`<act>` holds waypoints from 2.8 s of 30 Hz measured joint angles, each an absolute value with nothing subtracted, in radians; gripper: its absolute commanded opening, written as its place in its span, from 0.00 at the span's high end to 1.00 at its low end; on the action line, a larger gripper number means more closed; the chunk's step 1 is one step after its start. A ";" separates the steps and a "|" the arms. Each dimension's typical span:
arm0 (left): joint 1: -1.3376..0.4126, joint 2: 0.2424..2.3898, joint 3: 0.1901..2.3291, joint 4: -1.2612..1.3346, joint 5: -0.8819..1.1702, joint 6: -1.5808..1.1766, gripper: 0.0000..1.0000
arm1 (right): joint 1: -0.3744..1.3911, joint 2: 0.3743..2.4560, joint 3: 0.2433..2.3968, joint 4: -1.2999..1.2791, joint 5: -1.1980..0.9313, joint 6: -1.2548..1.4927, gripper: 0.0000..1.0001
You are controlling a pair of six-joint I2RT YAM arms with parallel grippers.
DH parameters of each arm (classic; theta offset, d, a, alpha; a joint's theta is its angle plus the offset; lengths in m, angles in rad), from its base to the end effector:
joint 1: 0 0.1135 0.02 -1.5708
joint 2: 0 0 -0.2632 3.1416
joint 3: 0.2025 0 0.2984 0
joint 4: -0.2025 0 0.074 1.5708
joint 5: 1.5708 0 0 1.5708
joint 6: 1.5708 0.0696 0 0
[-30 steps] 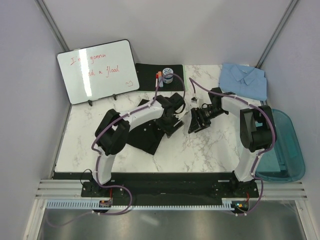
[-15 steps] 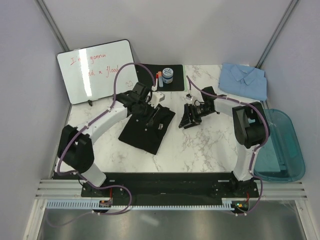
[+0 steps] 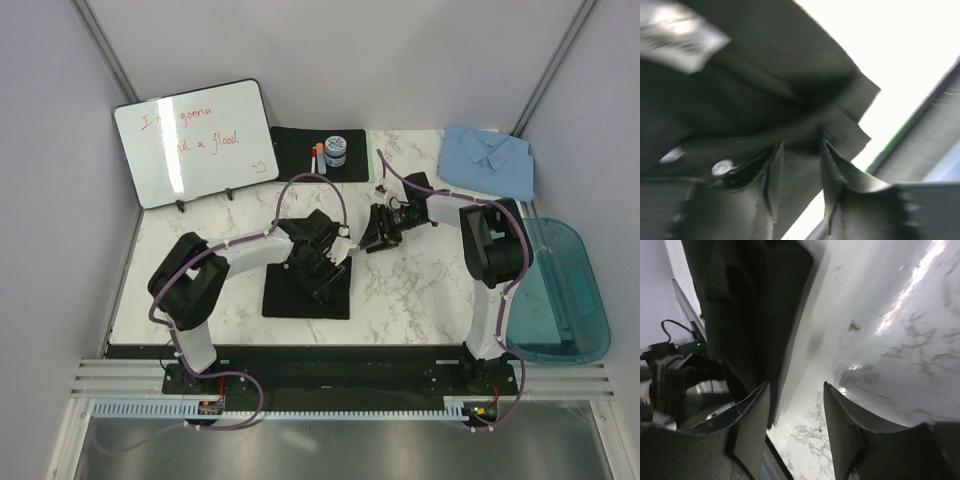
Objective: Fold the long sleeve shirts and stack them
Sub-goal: Fold the shirt
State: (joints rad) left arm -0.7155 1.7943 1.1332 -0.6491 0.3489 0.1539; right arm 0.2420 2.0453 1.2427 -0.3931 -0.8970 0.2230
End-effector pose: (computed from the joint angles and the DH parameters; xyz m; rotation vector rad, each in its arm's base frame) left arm 0.2726 -0.2684 0.1034 1.2948 2.6280 -0.6023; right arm 0.4040 0.1557 0.0698 -0.2693 2.6688 1.3676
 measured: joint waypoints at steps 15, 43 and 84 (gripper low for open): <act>-0.247 1.689 1.416 -0.669 0.737 0.229 0.32 | 0.287 2.073 1.672 -0.533 -0.828 0.076 0.43; -0.202 2.020 1.531 -0.727 0.626 0.424 0.67 | 0.402 2.242 1.736 -0.553 -0.770 0.104 1.00; -0.160 2.048 1.408 -0.674 0.637 0.528 0.87 | 0.459 2.374 1.916 -0.598 -0.523 -0.050 1.00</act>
